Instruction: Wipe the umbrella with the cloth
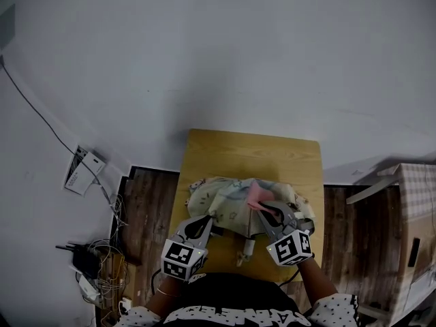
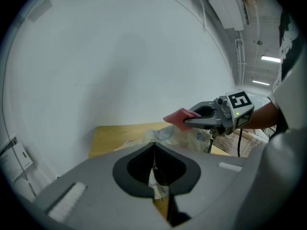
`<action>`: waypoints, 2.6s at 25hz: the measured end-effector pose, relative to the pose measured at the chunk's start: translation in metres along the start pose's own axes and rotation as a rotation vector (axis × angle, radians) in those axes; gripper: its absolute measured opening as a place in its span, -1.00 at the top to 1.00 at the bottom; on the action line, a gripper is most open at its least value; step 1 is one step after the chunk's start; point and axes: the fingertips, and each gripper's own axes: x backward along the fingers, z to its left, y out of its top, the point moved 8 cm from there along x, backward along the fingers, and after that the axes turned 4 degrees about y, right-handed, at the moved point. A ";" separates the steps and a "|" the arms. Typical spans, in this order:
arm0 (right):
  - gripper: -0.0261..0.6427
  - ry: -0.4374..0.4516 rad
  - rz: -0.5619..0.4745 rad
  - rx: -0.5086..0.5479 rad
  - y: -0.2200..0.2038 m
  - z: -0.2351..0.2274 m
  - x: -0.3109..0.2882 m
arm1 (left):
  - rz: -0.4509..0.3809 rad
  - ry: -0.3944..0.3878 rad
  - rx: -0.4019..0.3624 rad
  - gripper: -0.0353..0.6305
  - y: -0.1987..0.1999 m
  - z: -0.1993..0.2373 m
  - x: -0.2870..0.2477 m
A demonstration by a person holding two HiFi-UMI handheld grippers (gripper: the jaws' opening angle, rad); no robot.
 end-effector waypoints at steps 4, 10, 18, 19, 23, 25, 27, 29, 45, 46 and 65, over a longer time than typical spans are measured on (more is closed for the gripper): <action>0.82 -0.029 0.066 0.193 0.000 -0.007 -0.005 | 0.005 0.014 0.015 0.88 -0.003 0.002 0.001; 0.82 0.011 0.132 0.298 -0.014 -0.008 -0.014 | 0.011 0.036 0.031 0.89 -0.004 0.006 0.001; 0.82 0.072 0.210 0.235 -0.043 -0.005 -0.017 | 0.023 0.038 0.026 0.88 -0.004 0.006 -0.003; 0.82 0.075 0.215 0.225 -0.046 -0.004 -0.016 | 0.024 0.036 0.024 0.89 -0.004 0.006 -0.003; 0.82 0.083 0.241 0.207 -0.055 0.001 -0.012 | 0.028 0.030 0.015 0.89 -0.003 0.006 -0.004; 0.82 0.087 0.239 0.193 -0.056 0.004 -0.010 | 0.029 0.022 0.010 0.89 -0.003 0.005 -0.005; 0.82 0.097 0.242 0.187 -0.057 0.009 -0.008 | 0.031 0.015 0.006 0.89 -0.003 0.004 -0.005; 0.82 0.104 0.249 0.188 -0.059 0.014 -0.007 | 0.030 0.007 0.001 0.88 -0.004 0.003 -0.005; 0.82 0.169 0.292 0.117 -0.073 0.052 0.011 | 0.044 -0.051 -0.036 0.89 -0.005 -0.006 -0.009; 0.82 0.175 0.294 0.113 -0.073 0.054 0.012 | 0.045 -0.055 -0.040 0.88 -0.005 -0.007 -0.010; 0.82 0.332 0.245 -0.019 -0.076 0.095 0.029 | 0.047 -0.110 -0.056 0.89 -0.003 -0.027 -0.021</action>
